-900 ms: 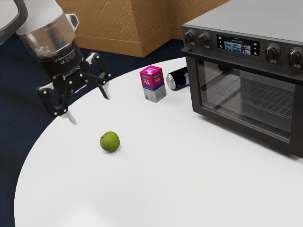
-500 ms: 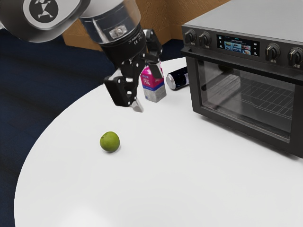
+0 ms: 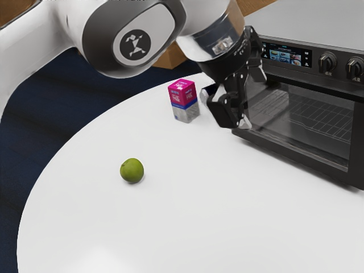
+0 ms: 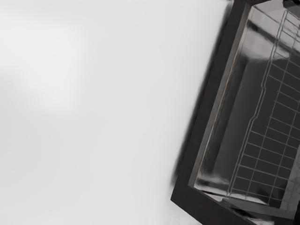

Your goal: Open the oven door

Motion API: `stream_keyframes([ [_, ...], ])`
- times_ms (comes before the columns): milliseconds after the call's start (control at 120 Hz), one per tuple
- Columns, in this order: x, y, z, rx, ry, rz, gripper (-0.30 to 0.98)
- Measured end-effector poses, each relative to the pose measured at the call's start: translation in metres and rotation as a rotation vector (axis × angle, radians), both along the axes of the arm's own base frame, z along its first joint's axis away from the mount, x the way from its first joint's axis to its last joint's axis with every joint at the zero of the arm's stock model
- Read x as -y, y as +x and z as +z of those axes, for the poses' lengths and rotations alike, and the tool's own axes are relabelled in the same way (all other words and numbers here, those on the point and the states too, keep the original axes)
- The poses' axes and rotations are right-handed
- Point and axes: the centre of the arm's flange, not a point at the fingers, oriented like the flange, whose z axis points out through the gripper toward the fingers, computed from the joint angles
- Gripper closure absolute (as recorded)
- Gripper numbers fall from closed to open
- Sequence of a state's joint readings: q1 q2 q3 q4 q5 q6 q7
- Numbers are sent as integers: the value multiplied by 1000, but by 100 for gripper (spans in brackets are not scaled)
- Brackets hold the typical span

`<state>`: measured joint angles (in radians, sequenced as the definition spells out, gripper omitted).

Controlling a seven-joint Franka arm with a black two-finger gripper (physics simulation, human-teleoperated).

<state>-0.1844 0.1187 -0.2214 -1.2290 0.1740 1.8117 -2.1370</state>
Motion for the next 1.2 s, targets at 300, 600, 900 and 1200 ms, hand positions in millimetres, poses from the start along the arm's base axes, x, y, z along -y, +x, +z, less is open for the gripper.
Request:
stream_keyframes([
  [300, -13, 68, -43, 82, 4, -81, 0],
  [600, -47, 120, -69, 144, 17, -121, 0],
  [900, -50, 149, -92, 171, 25, -169, 0],
  [1200, -66, 164, -97, 218, 49, -184, 0],
])
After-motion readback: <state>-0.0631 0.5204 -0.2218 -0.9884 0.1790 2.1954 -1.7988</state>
